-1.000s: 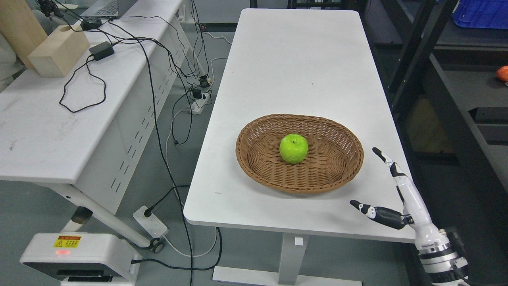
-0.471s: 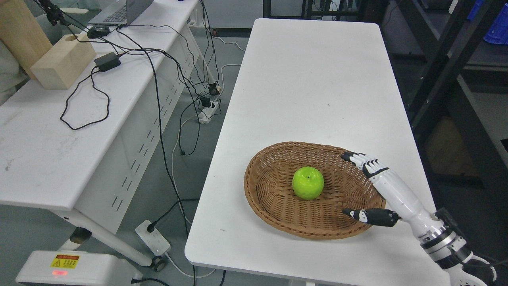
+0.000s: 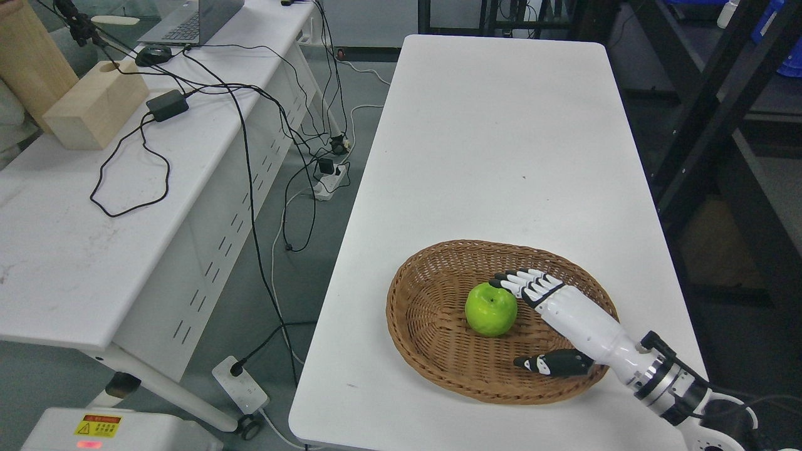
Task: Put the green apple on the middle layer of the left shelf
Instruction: 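Lower the right hand over the green apple in the basket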
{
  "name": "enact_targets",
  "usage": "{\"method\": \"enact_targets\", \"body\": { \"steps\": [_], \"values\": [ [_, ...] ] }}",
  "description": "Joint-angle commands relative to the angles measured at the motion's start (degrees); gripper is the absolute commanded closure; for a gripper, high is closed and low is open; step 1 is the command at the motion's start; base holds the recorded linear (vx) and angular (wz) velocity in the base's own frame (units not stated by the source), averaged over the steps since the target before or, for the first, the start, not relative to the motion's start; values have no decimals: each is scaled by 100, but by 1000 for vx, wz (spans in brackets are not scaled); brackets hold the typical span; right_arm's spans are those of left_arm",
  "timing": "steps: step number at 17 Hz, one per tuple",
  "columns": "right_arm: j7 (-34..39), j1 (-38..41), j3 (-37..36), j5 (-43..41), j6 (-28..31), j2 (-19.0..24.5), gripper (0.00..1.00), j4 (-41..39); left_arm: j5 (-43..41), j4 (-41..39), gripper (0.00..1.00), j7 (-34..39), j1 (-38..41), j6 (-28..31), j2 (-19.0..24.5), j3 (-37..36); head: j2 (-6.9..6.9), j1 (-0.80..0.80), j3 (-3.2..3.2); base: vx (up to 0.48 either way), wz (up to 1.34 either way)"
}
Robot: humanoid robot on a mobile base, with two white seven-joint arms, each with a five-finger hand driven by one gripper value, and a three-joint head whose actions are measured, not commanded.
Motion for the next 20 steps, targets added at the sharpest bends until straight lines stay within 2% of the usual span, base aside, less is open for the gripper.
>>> {"method": "enact_targets", "body": {
  "steps": [1, 5, 8, 13, 20],
  "values": [
    [48, -271, 763, 346, 30, -240, 0, 2, -1, -1, 0, -4, 0, 7, 100, -1, 0, 0, 0, 0, 0],
    [48, -631, 1034, 459, 118, -65, 0, 151, -1, -1, 0, 4, 0, 7, 100, -1, 0, 0, 0, 0, 0],
    [100, -798, 1053, 600, 390, -56, 0, 467, -1, -1, 0, -4, 0, -2, 100, -1, 0, 0, 0, 0, 0],
    [197, -1009, 1088, 705, 417, -64, 0, 881, -1, -1, 0, 4, 0, 7, 100, -1, 0, 0, 0, 0, 0],
    [206, -1141, 1088, 732, 566, -82, 0, 952, -1, -1, 0, -4, 0, -2, 100, -1, 0, 0, 0, 0, 0]
  ]
}}
